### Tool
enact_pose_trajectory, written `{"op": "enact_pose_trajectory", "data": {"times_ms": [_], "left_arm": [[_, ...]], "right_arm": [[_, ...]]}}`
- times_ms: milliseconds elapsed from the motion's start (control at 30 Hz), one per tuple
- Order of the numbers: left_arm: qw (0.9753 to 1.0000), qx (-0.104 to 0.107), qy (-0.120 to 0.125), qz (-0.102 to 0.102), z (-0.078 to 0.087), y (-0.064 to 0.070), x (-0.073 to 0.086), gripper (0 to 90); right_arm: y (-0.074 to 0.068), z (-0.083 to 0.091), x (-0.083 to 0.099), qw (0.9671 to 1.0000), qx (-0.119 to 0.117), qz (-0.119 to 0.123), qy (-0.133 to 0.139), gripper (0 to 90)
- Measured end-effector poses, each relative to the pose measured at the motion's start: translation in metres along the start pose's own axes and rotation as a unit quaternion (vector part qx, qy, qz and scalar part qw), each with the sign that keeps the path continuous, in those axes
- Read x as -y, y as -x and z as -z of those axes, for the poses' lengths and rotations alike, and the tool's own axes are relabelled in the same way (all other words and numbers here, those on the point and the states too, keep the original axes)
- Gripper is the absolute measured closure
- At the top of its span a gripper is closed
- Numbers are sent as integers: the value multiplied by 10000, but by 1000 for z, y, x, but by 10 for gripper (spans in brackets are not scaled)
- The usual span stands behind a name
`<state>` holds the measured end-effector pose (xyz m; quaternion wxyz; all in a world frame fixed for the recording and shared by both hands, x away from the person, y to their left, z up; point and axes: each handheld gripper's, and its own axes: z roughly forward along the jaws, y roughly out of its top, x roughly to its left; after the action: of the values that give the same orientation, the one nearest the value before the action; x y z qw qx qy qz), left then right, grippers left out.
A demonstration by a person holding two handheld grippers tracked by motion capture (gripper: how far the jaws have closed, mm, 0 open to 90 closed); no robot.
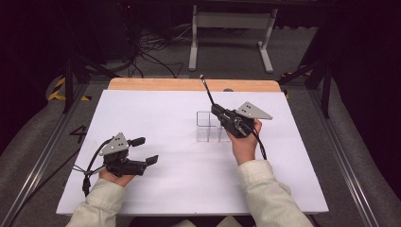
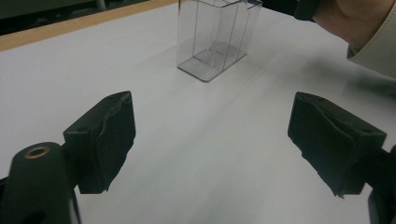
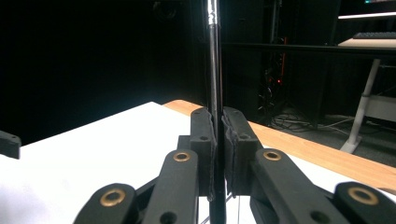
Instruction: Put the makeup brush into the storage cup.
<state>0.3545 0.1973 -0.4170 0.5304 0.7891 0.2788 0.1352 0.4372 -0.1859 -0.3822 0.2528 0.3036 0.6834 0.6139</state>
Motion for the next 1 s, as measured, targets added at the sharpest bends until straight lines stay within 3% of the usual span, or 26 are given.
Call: {"op": "enact_pose_trajectory", "data": {"times_ms": [1000], "left_arm": [[9999, 20, -146, -36, -1, 2, 4, 154]], "right_arm": [[8, -15, 31, 9990, 157, -140, -385, 838]]}}
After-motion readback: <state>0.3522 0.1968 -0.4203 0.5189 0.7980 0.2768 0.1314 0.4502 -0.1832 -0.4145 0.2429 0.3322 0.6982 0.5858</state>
